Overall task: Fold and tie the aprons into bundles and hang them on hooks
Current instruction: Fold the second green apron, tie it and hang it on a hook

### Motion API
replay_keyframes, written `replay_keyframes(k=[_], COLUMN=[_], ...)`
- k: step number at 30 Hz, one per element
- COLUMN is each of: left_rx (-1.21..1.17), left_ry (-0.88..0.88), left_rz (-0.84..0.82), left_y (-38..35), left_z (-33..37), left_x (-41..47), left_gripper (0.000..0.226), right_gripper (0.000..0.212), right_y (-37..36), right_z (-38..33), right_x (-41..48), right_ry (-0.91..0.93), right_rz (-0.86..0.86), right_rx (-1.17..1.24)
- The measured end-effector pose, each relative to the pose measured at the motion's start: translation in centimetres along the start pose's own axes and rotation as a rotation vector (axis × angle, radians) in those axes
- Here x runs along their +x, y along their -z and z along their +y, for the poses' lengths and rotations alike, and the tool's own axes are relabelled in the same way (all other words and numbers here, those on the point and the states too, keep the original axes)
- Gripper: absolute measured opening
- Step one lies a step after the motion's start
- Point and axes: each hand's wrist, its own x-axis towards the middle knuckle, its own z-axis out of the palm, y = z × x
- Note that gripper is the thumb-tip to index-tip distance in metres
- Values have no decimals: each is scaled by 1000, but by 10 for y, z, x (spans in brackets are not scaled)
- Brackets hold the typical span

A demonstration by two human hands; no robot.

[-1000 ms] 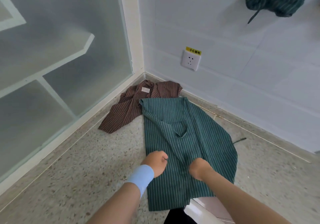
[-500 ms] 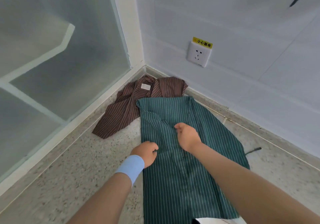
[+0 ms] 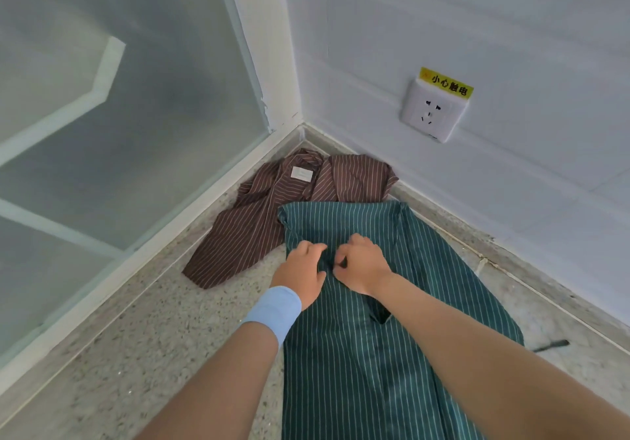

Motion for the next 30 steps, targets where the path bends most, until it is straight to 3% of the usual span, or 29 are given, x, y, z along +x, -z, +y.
replay_keyframes(k=[1,4,6,11,14,16,18,20,22,23,25,28,30], left_rx=[18,26,-8,112,242,308,335,344,343,311,17,-589,-680], left_ry=[18,71,102,118,149,184,234,281,266,225,107,44,46], left_rz=[-49,-138,-170,-244,-325,-412,-487,-486,-329,-205,-43,-242,-360], left_y=[-1,-2,2,12,15,14,13,14,21,25,31,47,57], left_z=[-1,1,7,23,30,33,31,29,29,32,45,77,86], left_x=[1,9,16,32,49,56,57,52,47,47,49,57,62], left_gripper=[55,64,68,70,76,77,76,75,73,68,56,49,31], right_gripper=[7,18,21,6,42,52,37,20,16,17,27,35,26], right_y=[6,36,52,78,95,104,112,120,126,128,130,132,132], right_z=[1,1,5,20,25,26,29,35,37,35,28,16,12], right_x=[-3,-9,-12,-14,-17,-19,-17,-12,-6,-3,1,13,25], right_ry=[-4,-98,-117,-113,-85,-29,-25,-69,-111,-136,-187,-266,-240], right_rz=[31,11,-44,-179,-283,-163,99,284,309,288,256,222,199], right_rx=[170,718,783,603,352,-12,-291,-291,-270,-293,-343,-309,-91])
